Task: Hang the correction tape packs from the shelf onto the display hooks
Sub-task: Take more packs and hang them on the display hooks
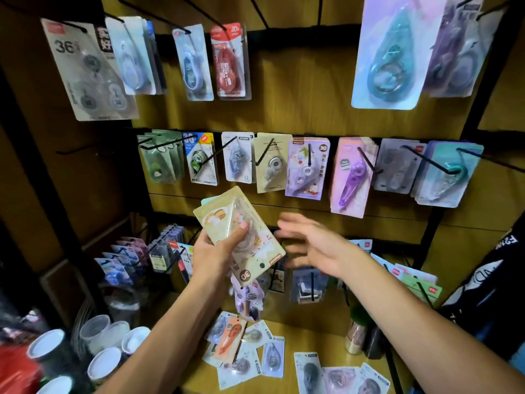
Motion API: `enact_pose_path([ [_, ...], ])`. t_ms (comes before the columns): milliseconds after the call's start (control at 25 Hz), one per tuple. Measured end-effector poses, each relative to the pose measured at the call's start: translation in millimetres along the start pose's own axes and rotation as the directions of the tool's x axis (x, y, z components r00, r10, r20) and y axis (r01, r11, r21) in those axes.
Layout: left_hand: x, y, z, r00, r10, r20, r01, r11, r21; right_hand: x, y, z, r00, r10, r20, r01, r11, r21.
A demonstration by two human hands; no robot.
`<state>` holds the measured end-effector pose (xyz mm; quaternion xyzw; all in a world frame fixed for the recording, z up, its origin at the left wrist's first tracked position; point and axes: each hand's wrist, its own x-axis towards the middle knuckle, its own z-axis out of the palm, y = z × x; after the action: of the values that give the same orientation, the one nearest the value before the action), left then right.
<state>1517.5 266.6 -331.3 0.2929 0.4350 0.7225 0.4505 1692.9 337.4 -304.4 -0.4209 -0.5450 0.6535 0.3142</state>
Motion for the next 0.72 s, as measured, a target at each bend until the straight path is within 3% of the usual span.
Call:
enact_pose_path([
  [80,-1,-3,3,0.999,0.027,-0.034,-0.026,0.999,0.029,-15,17,17,0.996,0.03,0.088,-0.02,0.994,-0.106],
  [160,-3,-5,5,0.998,0.034,-0.051,-0.032,0.998,0.05,-23,27,25,1.0,-0.007,-0.005,0.006,0.99,-0.139],
  [400,-17,-4,2,0.992,-0.069,0.107,0.067,0.997,0.026,-44,10,-7,0.913,-0.18,-0.367,0.271,0.938,0.214],
  [560,-25,1,7,0.984,-0.021,0.179,-0.014,0.981,0.193,-64,-9,-22,0.845,-0.412,-0.34,0.422,0.905,-0.05],
  [720,-41,6,7,0.958,-0.029,0.284,-0.061,0.951,0.302,-76,-28,-30,0.762,-0.602,-0.24,0.538,0.793,-0.285],
])
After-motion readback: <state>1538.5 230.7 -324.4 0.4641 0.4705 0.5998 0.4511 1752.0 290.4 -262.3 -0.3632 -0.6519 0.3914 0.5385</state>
